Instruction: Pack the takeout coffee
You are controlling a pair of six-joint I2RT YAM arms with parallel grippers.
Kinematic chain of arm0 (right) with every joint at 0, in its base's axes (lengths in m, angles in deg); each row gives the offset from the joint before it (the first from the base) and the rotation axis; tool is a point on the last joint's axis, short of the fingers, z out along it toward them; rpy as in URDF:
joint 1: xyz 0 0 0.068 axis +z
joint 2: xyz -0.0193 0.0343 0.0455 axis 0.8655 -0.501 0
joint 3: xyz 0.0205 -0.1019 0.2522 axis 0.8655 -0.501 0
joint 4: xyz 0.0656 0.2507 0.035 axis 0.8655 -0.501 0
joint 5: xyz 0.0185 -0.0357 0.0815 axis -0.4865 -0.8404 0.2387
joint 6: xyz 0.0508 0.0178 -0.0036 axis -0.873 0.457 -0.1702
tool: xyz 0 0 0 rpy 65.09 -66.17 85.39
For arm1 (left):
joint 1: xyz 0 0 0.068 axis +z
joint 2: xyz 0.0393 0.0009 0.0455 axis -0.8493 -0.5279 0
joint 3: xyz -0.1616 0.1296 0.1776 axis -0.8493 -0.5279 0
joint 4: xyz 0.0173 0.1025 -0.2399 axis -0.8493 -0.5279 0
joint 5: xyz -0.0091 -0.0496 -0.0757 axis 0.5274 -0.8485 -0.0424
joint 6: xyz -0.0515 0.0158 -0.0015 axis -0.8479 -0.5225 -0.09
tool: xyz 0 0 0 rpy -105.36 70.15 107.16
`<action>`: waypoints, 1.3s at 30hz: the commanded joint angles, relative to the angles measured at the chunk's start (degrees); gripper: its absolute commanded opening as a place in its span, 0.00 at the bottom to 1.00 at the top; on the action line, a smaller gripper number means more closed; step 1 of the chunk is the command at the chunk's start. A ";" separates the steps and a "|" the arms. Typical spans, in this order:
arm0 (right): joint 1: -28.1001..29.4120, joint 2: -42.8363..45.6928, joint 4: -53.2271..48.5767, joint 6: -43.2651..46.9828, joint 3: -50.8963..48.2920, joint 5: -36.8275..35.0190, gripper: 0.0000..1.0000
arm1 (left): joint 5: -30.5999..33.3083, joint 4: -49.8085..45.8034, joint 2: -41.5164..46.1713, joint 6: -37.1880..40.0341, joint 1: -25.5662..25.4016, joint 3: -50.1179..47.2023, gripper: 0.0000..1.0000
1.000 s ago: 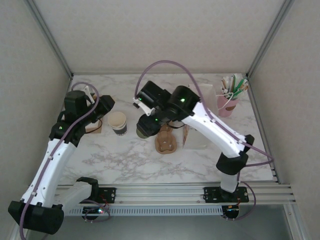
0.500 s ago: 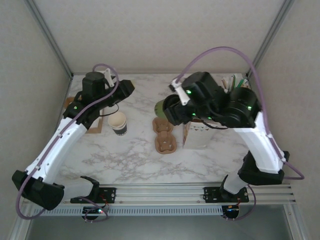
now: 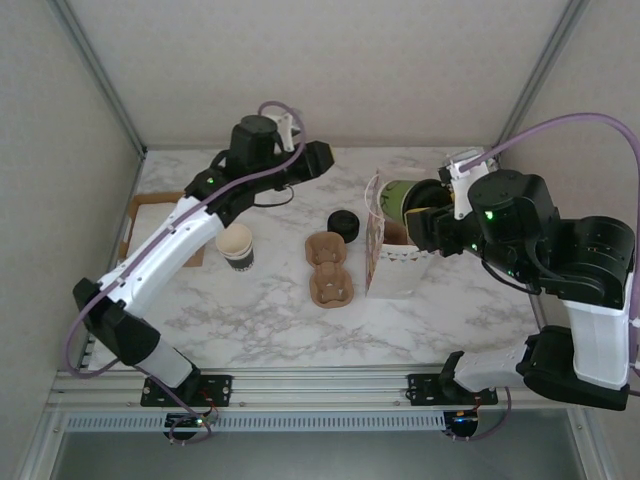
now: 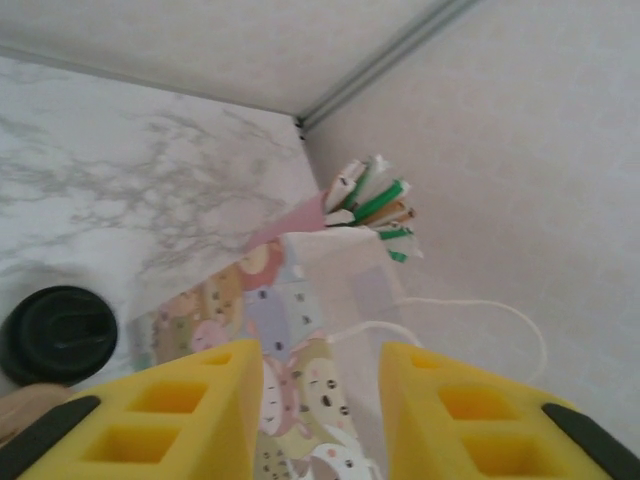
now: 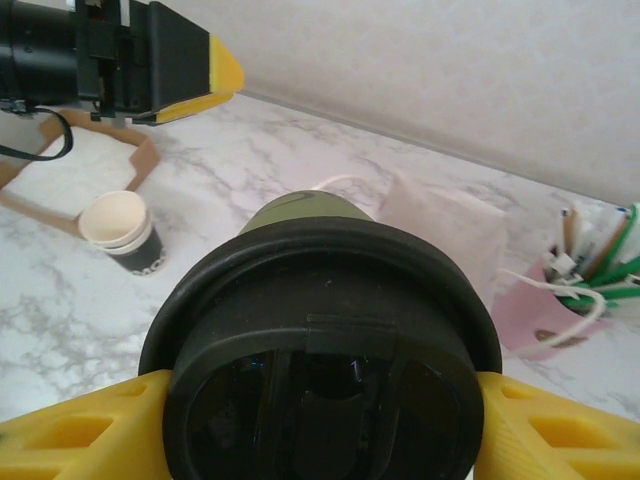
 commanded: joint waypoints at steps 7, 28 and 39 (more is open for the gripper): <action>-6.98 -3.77 -5.36 -2.68 -1.47 -3.46 0.65 | -5.32 0.26 -6.48 2.95 -5.39 8.28 0.49; -26.55 -18.31 -13.49 -2.72 0.13 13.97 0.64 | -10.31 0.53 -6.15 7.59 -6.41 -1.02 0.27; -27.66 -20.55 -13.53 -3.98 -7.23 15.98 0.65 | -10.93 2.80 -2.67 7.08 -6.45 -7.43 0.05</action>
